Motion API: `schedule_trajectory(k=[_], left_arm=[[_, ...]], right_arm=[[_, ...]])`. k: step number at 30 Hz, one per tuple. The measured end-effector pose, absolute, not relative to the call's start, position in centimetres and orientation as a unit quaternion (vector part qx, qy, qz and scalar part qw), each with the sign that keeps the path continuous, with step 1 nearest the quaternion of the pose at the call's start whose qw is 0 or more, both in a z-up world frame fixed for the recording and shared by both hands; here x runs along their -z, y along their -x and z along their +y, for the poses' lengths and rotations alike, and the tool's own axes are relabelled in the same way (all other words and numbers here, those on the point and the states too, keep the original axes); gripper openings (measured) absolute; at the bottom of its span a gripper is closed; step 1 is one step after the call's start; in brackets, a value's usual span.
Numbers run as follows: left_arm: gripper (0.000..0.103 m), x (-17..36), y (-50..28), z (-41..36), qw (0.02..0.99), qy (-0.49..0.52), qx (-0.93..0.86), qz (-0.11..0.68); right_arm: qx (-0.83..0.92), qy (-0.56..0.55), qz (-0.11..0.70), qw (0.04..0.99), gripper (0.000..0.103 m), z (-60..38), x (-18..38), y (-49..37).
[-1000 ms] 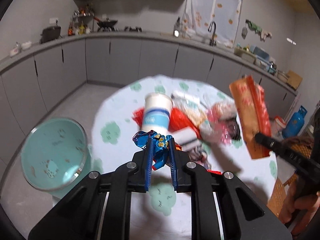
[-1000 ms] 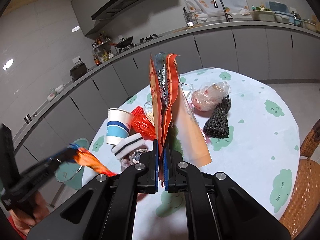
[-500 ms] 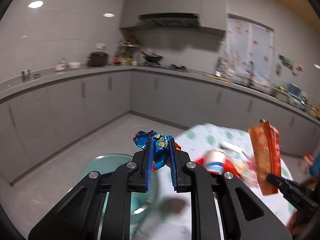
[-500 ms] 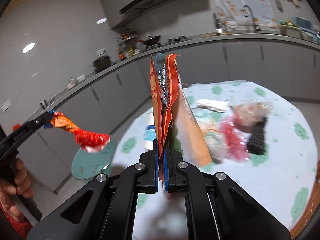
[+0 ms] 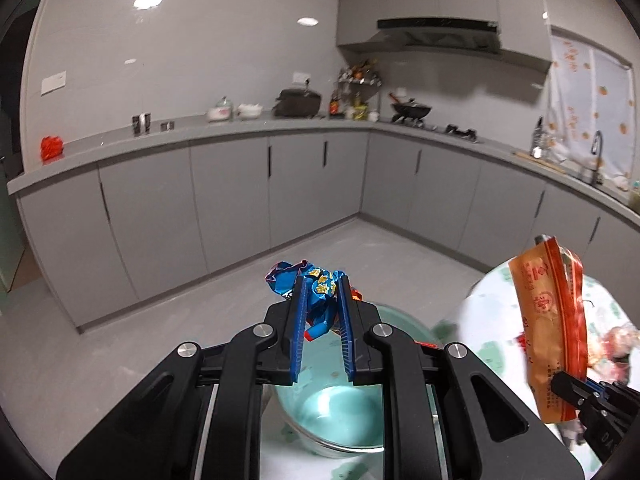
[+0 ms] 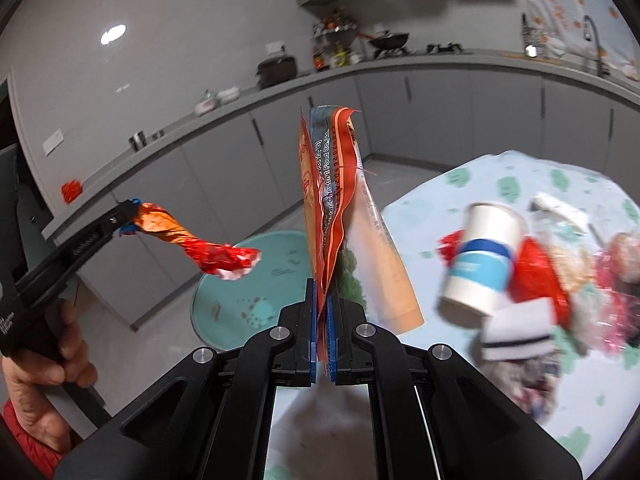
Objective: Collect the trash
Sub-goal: 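Carry the wrapper and orange bag over the teal basin and release both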
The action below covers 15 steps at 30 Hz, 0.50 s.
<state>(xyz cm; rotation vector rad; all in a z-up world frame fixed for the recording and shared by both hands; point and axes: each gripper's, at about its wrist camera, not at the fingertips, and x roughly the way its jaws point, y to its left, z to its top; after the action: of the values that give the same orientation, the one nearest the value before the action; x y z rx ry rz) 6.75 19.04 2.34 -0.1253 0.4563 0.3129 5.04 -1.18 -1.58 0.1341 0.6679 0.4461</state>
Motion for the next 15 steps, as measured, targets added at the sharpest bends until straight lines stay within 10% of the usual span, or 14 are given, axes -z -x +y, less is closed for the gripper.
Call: schedule_trajectory(k=[15], left_arm=[[0.016,4.4,-11.8,21.8,0.938,0.058,-0.171,0.296]], right_arm=[[-0.244,-0.047,0.392,0.886,0.005,5.4,6.4,-11.2]])
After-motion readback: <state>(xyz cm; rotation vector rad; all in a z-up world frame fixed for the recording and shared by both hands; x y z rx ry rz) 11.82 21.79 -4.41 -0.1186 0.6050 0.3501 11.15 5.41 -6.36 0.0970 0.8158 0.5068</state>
